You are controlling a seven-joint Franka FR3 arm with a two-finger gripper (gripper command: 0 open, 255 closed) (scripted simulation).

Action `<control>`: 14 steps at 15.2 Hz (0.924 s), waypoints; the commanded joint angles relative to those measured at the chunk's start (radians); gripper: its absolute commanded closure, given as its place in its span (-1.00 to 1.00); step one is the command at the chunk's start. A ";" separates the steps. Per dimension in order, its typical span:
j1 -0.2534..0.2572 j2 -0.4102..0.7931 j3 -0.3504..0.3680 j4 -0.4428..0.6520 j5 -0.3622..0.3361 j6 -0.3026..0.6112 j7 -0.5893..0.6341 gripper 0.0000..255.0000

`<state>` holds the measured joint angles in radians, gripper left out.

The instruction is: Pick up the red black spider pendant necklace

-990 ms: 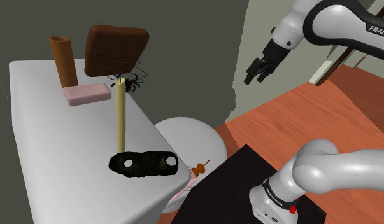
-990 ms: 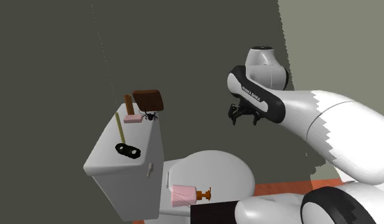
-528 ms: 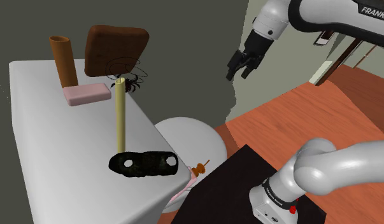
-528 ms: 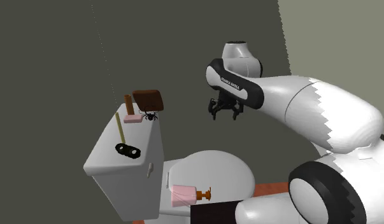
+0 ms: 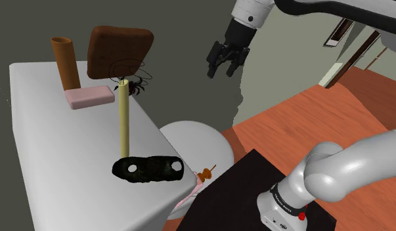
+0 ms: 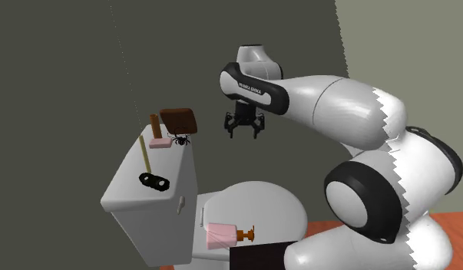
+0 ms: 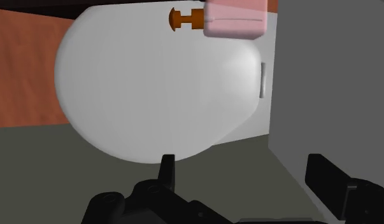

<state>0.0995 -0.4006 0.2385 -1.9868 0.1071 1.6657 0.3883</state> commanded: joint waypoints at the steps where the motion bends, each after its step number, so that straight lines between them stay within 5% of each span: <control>1: 0.009 0.057 0.029 0.060 0.006 -0.007 0.035 -1.00; 14: 0.124 0.541 0.205 0.638 -0.086 -0.138 0.297 -1.00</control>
<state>0.2062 0.0905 0.4306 -1.4109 0.0382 1.5441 0.6598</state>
